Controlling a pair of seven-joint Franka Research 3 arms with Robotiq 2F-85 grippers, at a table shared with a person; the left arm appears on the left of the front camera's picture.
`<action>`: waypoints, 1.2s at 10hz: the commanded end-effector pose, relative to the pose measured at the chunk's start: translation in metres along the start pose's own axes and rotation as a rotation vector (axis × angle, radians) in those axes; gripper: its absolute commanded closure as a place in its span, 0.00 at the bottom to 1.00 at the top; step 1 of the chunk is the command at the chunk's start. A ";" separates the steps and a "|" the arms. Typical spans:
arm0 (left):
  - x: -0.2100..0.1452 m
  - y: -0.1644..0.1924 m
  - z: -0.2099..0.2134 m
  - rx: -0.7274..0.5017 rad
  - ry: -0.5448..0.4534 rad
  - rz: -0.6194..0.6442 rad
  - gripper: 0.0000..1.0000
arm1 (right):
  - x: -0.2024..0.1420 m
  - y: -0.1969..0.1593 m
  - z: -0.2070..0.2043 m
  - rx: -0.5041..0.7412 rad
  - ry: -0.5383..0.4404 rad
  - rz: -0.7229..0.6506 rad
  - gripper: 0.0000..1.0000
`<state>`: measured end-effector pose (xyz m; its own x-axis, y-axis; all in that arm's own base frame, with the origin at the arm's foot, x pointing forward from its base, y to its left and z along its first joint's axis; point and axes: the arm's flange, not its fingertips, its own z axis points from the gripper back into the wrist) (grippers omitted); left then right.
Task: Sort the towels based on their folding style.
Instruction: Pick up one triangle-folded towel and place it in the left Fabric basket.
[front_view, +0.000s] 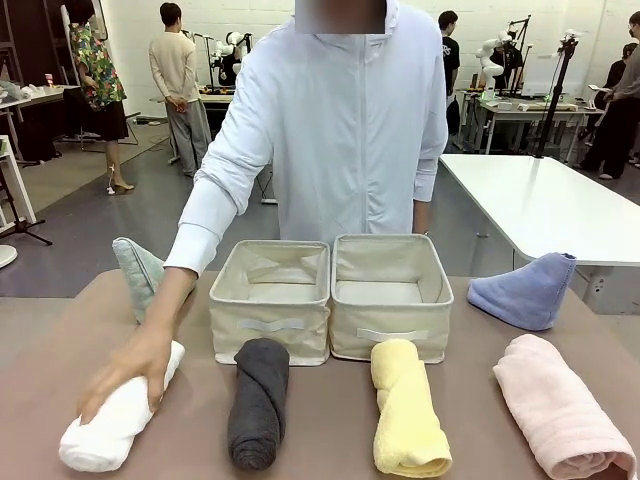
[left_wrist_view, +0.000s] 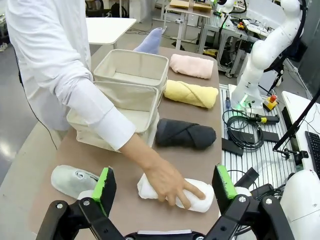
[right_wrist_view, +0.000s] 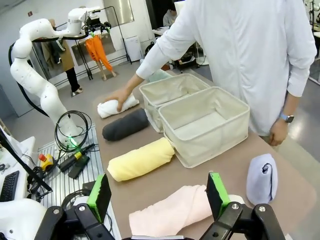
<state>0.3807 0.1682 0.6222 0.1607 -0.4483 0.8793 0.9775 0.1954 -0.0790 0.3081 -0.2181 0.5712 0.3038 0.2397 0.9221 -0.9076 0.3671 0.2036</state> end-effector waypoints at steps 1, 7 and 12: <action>0.001 0.000 0.002 -0.003 -0.015 -0.014 0.00 | 0.001 -0.003 0.002 0.007 -0.021 0.020 0.00; 0.025 0.052 -0.059 0.348 0.049 0.413 0.00 | 0.001 -0.003 0.002 0.007 -0.021 0.020 0.00; -0.007 0.119 -0.153 0.620 0.543 0.786 0.00 | 0.001 -0.003 0.002 0.007 -0.021 0.020 0.00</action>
<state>0.5037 0.0657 0.5422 0.7984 -0.3184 0.5111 0.4127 0.9074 -0.0794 0.3088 -0.2186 0.5703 0.3063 0.2420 0.9207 -0.9082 0.3640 0.2065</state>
